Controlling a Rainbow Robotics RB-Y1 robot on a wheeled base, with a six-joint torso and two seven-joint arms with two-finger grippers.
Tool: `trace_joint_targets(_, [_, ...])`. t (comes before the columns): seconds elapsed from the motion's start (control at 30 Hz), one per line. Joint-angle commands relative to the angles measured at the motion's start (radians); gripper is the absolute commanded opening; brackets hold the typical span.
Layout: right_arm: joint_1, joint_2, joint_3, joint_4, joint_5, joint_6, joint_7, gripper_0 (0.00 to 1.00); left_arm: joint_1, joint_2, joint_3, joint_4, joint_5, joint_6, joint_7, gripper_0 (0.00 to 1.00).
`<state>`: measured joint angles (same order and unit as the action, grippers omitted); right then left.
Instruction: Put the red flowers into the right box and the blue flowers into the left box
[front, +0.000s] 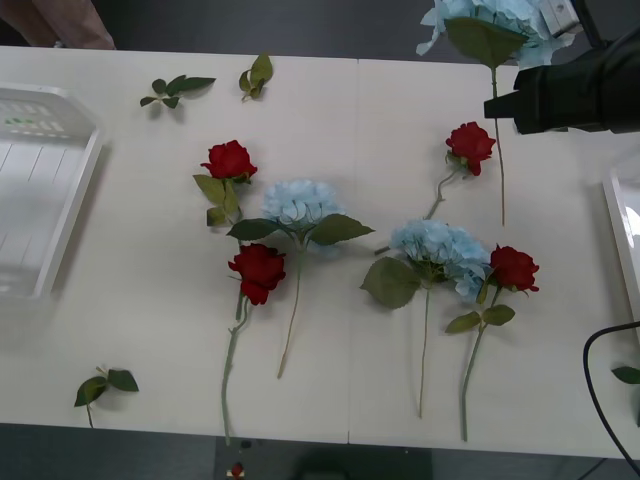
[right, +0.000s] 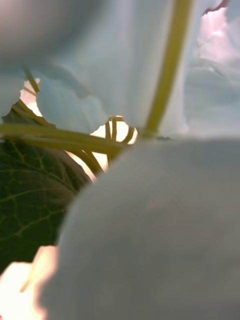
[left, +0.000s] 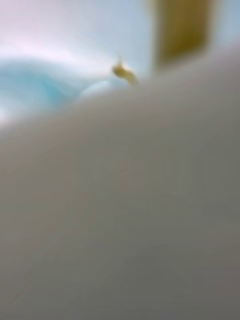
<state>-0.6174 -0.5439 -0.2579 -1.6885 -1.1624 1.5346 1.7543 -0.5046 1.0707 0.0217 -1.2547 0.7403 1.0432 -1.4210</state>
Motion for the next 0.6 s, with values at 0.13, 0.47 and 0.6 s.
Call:
trace_joint_targets(0.13, [-0.056, 0.048, -0.012, -0.016, -0.126, -0.037, -0.01, 0.0, -0.011, 0.028, 0.017, 0.001, -0.007, -0.011, -0.056, 0.79])
trace_joint_targets(0.47, [-0.102, 0.096, 0.009, -0.016, -0.28, -0.056, -0.134, 0.0, -0.005, 0.031, 0.043, -0.015, 0.111, -0.018, -0.058, 1.0])
trace_joint_targets(0.6, [-0.111, 0.107, 0.046, -0.016, -0.332, -0.096, -0.17, 0.0, 0.029, 0.029, 0.072, -0.078, 0.197, -0.017, -0.053, 1.0])
